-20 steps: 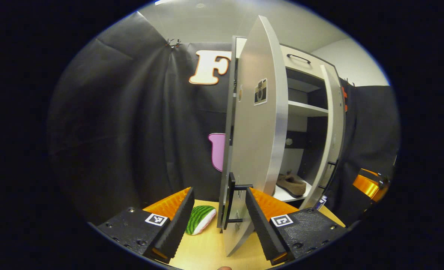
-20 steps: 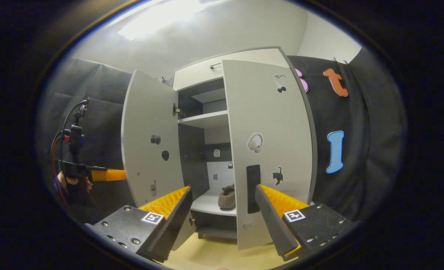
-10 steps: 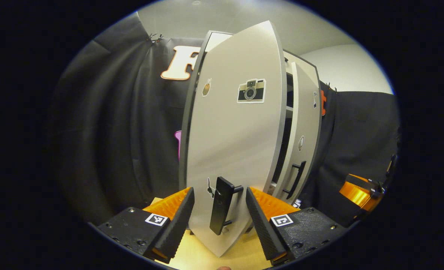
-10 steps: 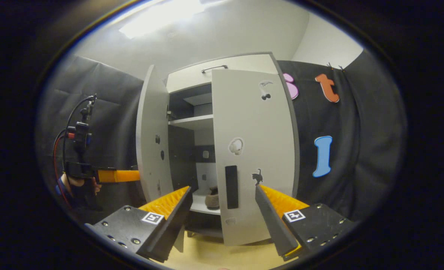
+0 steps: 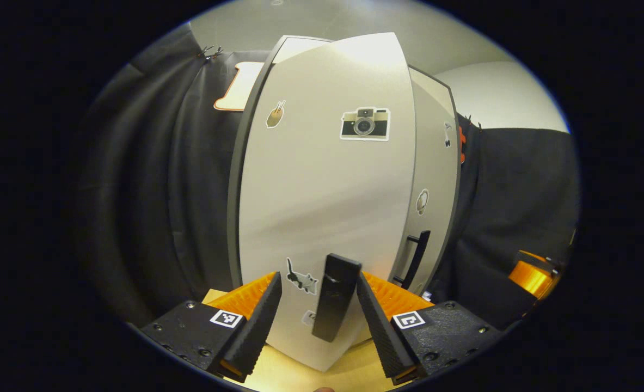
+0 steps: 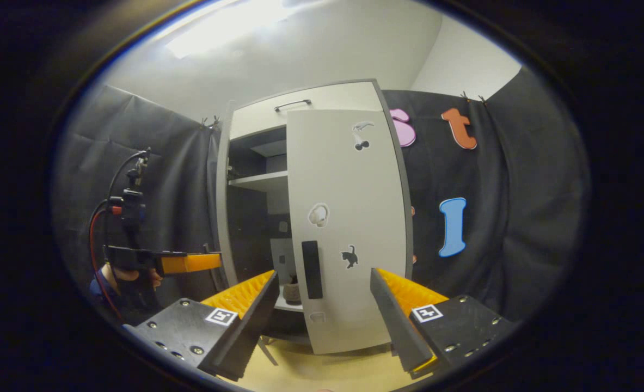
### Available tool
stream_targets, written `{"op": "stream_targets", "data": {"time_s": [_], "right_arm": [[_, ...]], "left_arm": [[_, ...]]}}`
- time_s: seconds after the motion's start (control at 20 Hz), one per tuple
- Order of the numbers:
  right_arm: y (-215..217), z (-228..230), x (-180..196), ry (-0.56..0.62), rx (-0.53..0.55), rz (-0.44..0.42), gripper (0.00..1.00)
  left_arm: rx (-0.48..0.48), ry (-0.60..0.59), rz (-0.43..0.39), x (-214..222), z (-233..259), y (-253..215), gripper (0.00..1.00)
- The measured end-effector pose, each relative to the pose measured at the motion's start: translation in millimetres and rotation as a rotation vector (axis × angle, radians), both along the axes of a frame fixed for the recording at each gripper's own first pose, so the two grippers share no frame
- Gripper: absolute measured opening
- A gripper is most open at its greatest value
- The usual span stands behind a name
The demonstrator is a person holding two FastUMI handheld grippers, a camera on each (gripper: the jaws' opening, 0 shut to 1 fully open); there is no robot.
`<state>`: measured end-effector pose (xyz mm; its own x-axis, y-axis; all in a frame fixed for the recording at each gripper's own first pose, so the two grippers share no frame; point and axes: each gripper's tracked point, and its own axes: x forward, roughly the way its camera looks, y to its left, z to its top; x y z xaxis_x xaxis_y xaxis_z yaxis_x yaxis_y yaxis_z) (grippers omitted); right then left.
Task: Grab one shoe with the right hand and put it into the shoe cabinet, grab the other shoe with the left hand and put it into the shoe cabinet; then close the right door with the right hand and the left door with the left hand.
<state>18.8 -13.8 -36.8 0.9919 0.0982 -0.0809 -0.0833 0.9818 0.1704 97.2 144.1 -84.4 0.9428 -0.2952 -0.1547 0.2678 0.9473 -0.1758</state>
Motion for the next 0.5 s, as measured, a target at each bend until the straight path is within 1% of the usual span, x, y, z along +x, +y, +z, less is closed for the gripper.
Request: {"op": "stream_targets", "data": {"time_s": [0.15, 0.2, 0.5], "right_arm": [[-12, -1, -6, 0.002, -0.007, -0.027, 1.00], [-16, -2, -7, 0.003, -0.005, -0.035, 1.00], [-36, -2, -14, 0.005, -0.004, -0.069, 1.00]], "left_arm": [[-0.015, 0.002, -0.037, 7, -4, -14, 0.89], [-0.012, -0.002, -0.041, 11, -5, -20, 0.90], [0.020, -0.016, -0.051, 26, -4, -37, 0.90]]}}
